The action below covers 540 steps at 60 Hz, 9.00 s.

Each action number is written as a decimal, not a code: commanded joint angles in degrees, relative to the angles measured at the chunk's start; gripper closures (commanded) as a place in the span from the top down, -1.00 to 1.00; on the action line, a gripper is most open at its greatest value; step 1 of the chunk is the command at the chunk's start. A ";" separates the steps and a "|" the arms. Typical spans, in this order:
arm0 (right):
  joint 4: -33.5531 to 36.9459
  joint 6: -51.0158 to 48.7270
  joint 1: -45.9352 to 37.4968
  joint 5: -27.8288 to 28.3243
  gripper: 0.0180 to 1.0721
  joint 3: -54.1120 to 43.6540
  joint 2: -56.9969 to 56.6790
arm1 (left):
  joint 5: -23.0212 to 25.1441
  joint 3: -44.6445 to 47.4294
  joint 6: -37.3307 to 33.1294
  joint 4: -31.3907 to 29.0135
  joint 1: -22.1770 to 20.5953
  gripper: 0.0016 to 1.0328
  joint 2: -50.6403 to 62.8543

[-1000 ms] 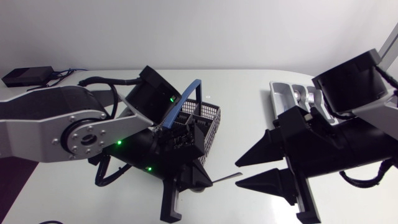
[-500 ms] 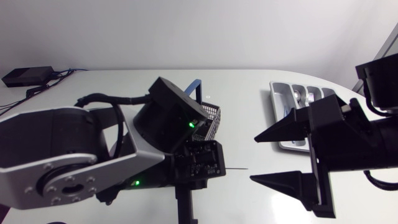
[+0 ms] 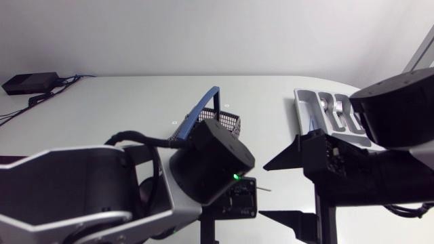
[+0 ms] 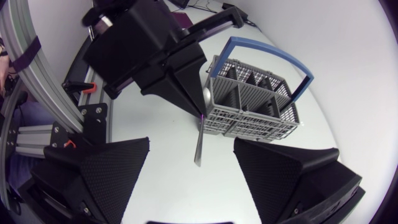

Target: Unload the cutlery basket into the drawer organizer.

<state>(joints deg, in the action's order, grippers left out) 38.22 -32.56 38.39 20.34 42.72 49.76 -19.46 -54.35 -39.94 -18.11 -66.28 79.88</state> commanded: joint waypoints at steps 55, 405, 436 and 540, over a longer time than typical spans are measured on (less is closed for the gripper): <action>23.13 7.68 -10.53 17.02 -0.14 23.11 39.36 | -12.26 20.07 -24.13 35.95 -5.44 -0.93 -0.60; 0.54 -2.42 -19.67 10.78 -0.73 42.01 62.92 | 38.80 13.83 -3.21 16.35 52.57 0.07 5.11; -2.18 -0.49 -17.39 10.07 -0.74 27.94 52.20 | 39.68 2.84 -1.45 18.28 55.82 0.07 14.17; -6.31 5.66 -18.88 3.30 -0.71 31.28 54.39 | 39.33 -6.47 0.92 17.14 57.23 0.11 20.49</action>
<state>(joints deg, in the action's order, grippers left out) 33.58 -28.64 19.07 23.40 75.55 106.65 17.82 -62.61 -40.45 -0.51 -8.99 103.20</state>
